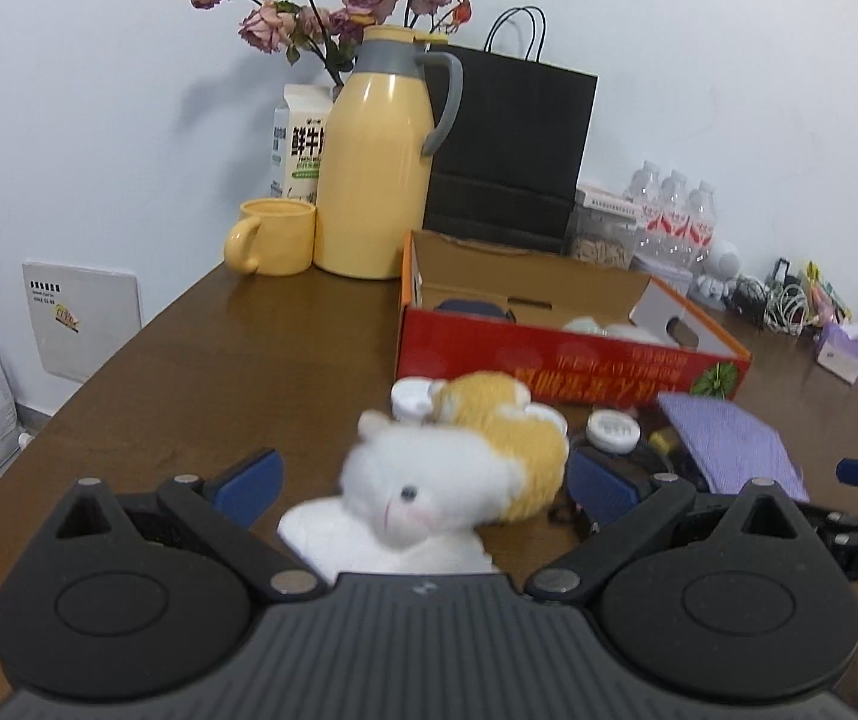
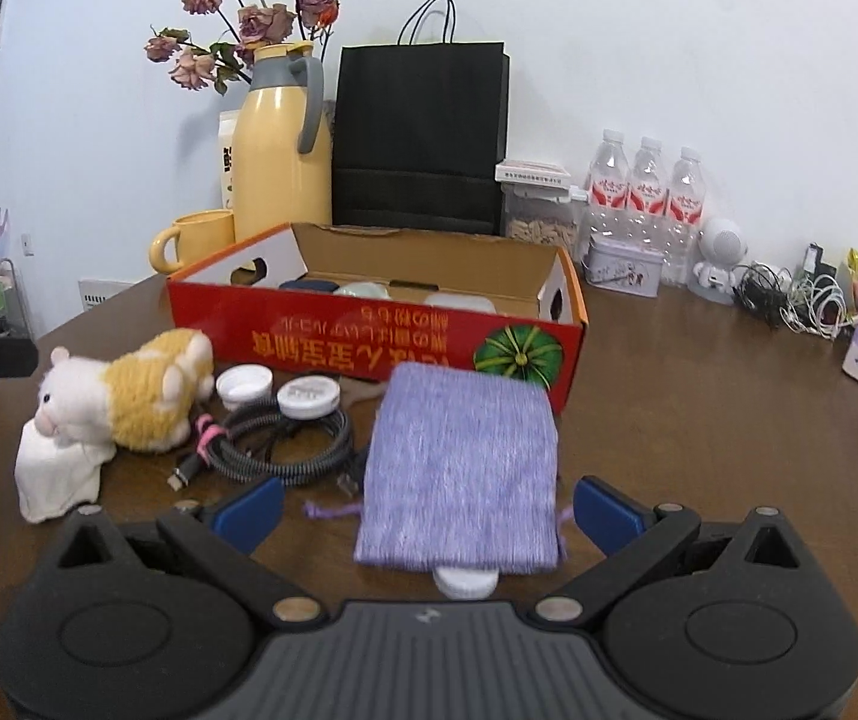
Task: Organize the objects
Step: 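Move the left gripper to the white cloth under the plush toy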
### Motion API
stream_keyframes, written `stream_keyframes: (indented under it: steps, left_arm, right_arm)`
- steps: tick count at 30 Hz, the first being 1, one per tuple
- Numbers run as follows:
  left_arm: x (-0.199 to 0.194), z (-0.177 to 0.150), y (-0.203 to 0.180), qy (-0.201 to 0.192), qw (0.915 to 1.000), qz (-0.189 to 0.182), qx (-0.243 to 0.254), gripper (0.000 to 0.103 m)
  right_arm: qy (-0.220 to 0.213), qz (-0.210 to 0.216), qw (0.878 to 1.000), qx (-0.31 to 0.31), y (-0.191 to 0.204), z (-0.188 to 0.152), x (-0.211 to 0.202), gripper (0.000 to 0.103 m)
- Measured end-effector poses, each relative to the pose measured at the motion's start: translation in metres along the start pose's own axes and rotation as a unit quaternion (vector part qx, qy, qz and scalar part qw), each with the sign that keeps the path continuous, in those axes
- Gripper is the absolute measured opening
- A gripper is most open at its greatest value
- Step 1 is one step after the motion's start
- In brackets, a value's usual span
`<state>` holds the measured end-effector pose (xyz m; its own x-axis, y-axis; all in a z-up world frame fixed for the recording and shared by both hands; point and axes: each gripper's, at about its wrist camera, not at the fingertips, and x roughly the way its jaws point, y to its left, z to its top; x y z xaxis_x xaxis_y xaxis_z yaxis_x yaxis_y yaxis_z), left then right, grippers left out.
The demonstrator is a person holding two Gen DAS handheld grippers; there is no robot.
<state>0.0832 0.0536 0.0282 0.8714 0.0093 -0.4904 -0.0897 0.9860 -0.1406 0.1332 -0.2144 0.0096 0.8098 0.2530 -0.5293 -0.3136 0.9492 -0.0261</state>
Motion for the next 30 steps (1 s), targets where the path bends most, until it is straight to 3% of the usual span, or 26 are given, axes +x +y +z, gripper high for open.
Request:
stream_keyframes:
  steps: [10, 15, 19, 21, 24, 30]
  left_arm:
    - [0.022, -0.023, -0.001, 0.05, 0.9987, 0.009, 0.006, 0.103]
    - [0.047, -0.031, -0.008, 0.071, 0.9963, 0.048, -0.001, 0.103]
    - [0.064, -0.033, -0.018, 0.072, 0.9915, 0.109, -0.004, 0.103]
    - [0.066, -0.033, -0.02, 0.076, 0.9903, 0.117, 0.0, 0.103]
    - [0.064, -0.034, -0.022, 0.081, 0.9908, 0.107, 0.018, 0.102]
    - [0.047, -0.041, -0.012, 0.078, 0.9937, 0.064, 0.047, 0.09]
  right_arm:
    - [0.006, -0.001, 1.0, 0.004, -0.003, -0.009, -0.004, 0.103]
    - [0.012, 0.002, 1.0, 0.005, -0.004, -0.014, 0.0, 0.103]
    - [0.016, 0.005, 1.0, 0.006, -0.003, -0.015, 0.004, 0.103]
    - [0.019, 0.007, 1.0, 0.006, -0.002, -0.016, 0.006, 0.103]
    - [0.019, 0.01, 1.0, 0.006, -0.002, -0.018, 0.006, 0.103]
    - [0.014, 0.01, 1.0, 0.009, -0.005, -0.02, 0.0, 0.103]
